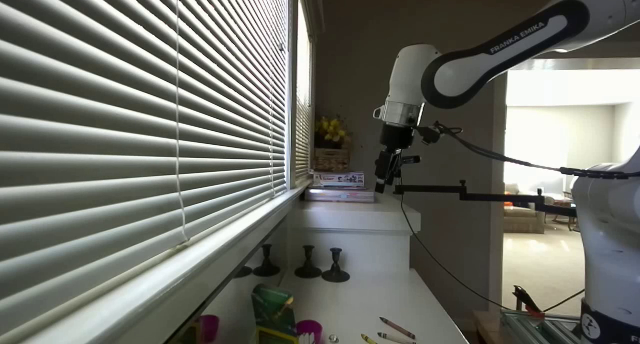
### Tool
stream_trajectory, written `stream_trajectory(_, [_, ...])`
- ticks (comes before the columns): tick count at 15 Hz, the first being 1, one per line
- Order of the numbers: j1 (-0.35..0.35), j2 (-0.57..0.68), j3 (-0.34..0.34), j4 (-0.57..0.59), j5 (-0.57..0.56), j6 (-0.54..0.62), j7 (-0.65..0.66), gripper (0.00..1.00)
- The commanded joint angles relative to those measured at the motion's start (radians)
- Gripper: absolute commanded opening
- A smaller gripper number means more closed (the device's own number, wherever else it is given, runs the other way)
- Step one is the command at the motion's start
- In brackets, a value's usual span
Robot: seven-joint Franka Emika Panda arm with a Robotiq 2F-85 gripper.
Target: Use the napkin to wipe the reflective part below the window
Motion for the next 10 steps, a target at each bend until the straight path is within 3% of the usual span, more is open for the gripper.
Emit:
stream_trajectory(1, [0.059,0.019,-0.029,0.004,0.055,0.002,-0.05,1.0])
stream_trajectory(10, [0.356,0.088,-0.014,-0.068,0.307,-0.026,-0.282,1.0])
